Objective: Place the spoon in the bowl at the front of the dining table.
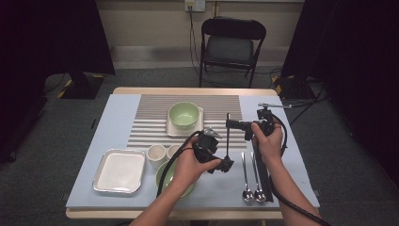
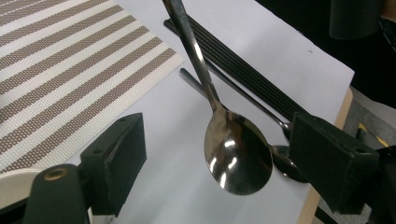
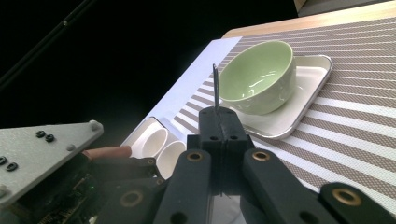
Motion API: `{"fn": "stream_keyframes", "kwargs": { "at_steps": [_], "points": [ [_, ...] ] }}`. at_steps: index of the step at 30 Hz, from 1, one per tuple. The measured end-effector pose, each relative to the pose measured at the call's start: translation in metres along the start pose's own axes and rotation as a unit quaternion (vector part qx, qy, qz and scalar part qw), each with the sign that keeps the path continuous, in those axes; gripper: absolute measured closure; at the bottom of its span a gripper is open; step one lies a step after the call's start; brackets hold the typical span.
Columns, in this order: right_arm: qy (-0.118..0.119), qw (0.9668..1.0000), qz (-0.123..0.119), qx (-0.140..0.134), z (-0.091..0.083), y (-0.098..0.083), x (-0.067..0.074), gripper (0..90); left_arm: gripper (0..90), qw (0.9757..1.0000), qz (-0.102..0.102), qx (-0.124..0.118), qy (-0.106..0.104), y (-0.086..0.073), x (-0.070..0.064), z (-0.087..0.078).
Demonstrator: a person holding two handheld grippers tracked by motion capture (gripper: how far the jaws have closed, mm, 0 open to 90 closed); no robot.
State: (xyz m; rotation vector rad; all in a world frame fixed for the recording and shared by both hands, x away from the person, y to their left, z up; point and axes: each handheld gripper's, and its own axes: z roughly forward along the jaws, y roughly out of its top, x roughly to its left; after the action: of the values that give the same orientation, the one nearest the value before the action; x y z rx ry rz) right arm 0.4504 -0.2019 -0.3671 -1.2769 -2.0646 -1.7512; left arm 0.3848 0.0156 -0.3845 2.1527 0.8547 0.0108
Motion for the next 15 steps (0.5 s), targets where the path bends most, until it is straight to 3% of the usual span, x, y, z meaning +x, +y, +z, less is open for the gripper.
{"fn": "stream_keyframes", "kwargs": {
  "at_steps": [10, 15],
  "points": [
    [0.000, 1.0000, 0.003, -0.005, 0.004, 0.002, 0.000, 90.0, 19.9, 0.9999, -0.015, 0.003, 0.005, 0.003, -0.001, 0.007],
    [0.006, 0.9999, 0.005, -0.009, 0.005, 0.003, 0.002, 90.0, 20.3, 0.9995, -0.016, 0.010, 0.024, 0.002, 0.002, 0.011]
  ]
}}
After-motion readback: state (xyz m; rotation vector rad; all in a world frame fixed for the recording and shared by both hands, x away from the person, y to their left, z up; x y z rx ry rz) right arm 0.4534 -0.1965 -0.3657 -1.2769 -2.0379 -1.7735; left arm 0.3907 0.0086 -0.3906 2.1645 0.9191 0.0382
